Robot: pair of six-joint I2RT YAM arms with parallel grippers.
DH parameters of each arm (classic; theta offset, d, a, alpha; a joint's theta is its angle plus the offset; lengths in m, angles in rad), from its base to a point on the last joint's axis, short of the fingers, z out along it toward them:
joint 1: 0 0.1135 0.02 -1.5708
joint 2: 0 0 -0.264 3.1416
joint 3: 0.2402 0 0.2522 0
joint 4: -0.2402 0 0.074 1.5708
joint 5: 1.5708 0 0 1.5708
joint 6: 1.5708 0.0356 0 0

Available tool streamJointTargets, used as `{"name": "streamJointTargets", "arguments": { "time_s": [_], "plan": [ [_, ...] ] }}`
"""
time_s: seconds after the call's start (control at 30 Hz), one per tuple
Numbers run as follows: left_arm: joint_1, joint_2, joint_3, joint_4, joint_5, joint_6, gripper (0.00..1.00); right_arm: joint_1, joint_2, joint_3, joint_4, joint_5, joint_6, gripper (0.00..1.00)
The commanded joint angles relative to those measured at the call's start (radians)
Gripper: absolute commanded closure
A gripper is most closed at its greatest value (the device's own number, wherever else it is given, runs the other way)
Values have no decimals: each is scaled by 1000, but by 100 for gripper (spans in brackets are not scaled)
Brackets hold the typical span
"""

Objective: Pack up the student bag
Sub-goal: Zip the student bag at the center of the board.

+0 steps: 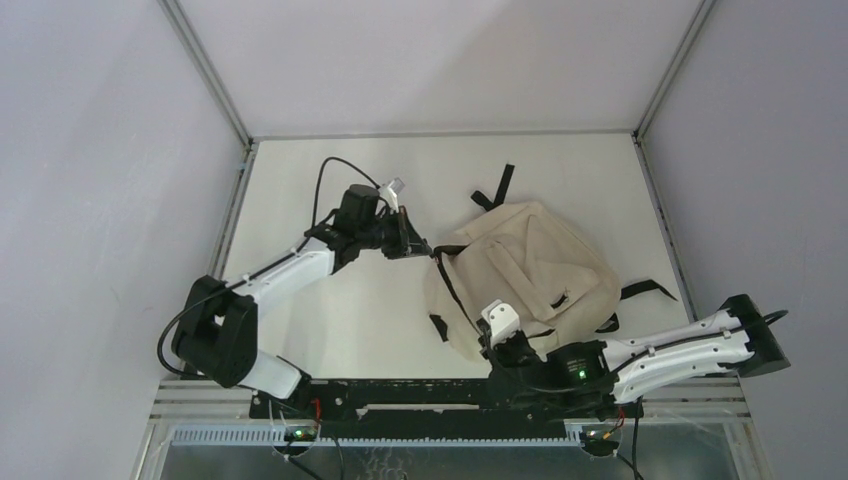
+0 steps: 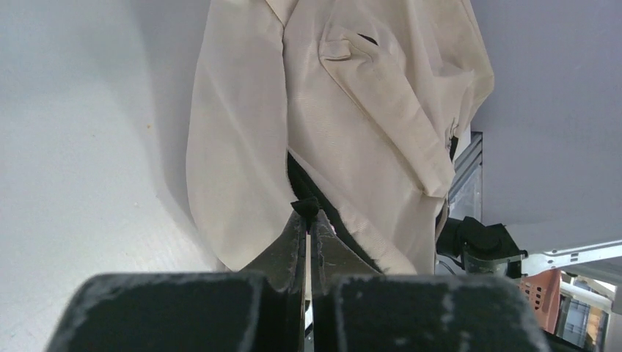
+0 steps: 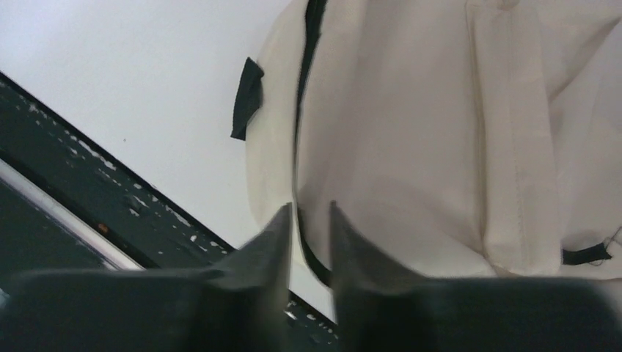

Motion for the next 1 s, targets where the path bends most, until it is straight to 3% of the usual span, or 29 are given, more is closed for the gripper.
{"name": "streamJointTargets", "arguments": {
  "time_s": [0.0, 0.07, 0.1, 0.2, 0.33, 0.4, 0.57, 0.67, 0.77, 0.8, 0.87, 0.97],
  "plan": [
    [-3, -56, 30, 40, -4, 12, 100, 13, -19, 80, -46, 33, 7, 37],
    [-31, -79, 0, 36, -12, 16, 100, 13, -11, 104, -1, 70, -41, 7],
    [-47, -89, -16, 33, -19, 17, 100, 12, -2, 111, 40, 91, -70, 1],
    [-82, -115, -58, 32, -33, 9, 100, -37, 38, 113, 227, 101, -208, 0],
    [-91, -154, -92, 47, -38, -4, 100, -194, 112, 117, 408, 18, -251, 1],
    [-92, -170, -90, 32, -45, 10, 100, -296, 164, 117, 487, -56, -284, 5],
    [-91, -173, -74, 6, -42, 25, 100, -415, 293, 122, 676, -182, -384, 14],
    [-92, -168, -67, 1, -32, 26, 100, -431, 331, 130, 684, -221, -395, 22],
    [-91, -167, -56, -10, -32, 31, 100, -432, 337, 124, 629, -254, -366, 43],
    [-92, -165, -50, -14, -31, 34, 100, -428, 334, 118, 603, -246, -350, 56],
    [-91, -164, -34, -32, -42, 44, 100, -416, 313, 102, 534, -224, -296, 98],
    [-76, -154, -4, -78, -64, 57, 100, -364, 258, 84, 376, -168, -199, 100]
  ]
}}
